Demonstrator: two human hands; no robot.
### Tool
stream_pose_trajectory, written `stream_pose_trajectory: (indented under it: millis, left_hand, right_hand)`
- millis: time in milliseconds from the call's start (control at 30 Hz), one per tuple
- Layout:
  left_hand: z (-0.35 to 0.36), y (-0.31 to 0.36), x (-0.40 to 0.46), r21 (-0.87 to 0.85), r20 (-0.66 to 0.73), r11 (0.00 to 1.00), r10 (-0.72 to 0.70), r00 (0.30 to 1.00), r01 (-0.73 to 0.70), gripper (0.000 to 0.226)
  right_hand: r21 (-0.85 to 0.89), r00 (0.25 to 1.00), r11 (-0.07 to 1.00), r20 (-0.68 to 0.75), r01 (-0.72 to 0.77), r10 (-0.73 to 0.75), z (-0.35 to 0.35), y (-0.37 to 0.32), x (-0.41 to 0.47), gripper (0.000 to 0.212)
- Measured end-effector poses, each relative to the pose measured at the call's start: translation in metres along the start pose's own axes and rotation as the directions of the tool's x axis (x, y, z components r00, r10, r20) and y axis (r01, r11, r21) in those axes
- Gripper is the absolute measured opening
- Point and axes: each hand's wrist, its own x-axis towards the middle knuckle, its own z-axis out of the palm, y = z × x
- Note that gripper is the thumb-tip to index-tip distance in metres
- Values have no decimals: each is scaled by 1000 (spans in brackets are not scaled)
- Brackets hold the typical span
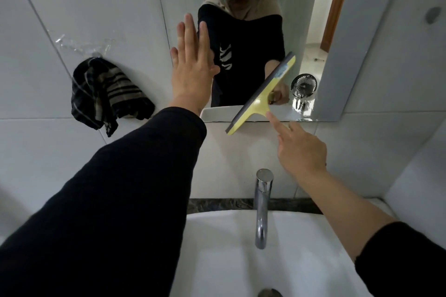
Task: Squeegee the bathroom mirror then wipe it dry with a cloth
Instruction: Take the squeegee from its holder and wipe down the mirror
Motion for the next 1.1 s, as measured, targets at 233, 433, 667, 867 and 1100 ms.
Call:
stream_pose_trajectory:
  millis: [233, 433, 667, 867, 1100]
  left_hand:
    - [-6, 17, 0, -18, 17, 995, -95, 995, 95, 78]
    - [8, 56, -11, -9, 11, 1000, 23, 1000, -22, 73]
    - [37, 94, -18, 78, 81, 983, 159, 984, -166, 88]
    - [46, 100, -19, 80, 88, 989, 114, 990, -121, 99]
    - [48, 100, -19, 61, 74, 991, 114, 991, -118, 97]
  right_hand:
    - [92, 993, 989, 19, -118, 117, -3, 41, -10, 60]
    - [131, 985, 977, 62, -170, 164, -6, 65, -15, 57]
    - [204, 972, 951, 92, -231, 216, -2, 87, -19, 56]
    - [294, 967, 921, 82, -255, 241, 11, 91, -25, 57]
    - [332, 960, 900, 92, -281, 265, 25, 93, -31, 59]
